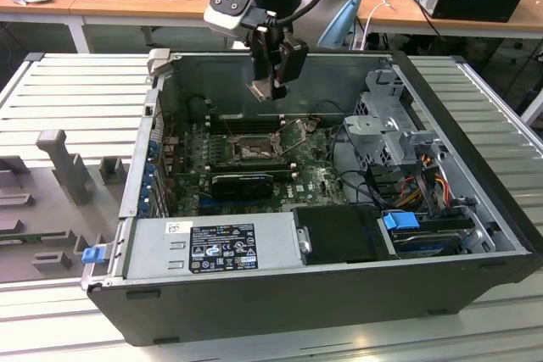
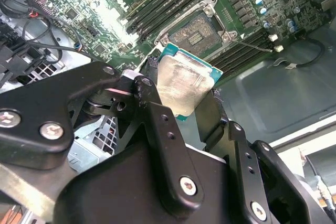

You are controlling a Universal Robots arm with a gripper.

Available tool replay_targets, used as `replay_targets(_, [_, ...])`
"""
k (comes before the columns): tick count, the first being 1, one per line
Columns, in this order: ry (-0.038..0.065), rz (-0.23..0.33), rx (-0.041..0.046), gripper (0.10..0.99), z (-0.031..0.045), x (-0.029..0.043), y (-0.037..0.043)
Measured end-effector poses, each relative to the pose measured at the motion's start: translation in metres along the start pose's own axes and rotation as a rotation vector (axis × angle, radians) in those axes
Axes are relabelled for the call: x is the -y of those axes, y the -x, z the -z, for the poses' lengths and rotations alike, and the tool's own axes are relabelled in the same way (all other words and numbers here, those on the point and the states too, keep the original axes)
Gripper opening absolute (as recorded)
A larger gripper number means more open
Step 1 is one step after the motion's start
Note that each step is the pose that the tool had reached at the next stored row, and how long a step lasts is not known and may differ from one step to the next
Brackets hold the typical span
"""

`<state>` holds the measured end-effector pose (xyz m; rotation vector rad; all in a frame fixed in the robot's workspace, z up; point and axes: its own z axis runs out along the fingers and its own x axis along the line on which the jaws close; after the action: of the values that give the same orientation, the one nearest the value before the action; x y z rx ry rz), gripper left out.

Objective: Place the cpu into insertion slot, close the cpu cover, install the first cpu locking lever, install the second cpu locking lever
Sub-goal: 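Place the cpu into insertion slot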

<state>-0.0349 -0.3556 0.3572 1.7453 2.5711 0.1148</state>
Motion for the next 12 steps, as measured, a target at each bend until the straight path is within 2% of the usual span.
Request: replay_targets(12, [0.001, -0.091, 0.008, 0.525, -0.0017, 0.0001, 0.0])
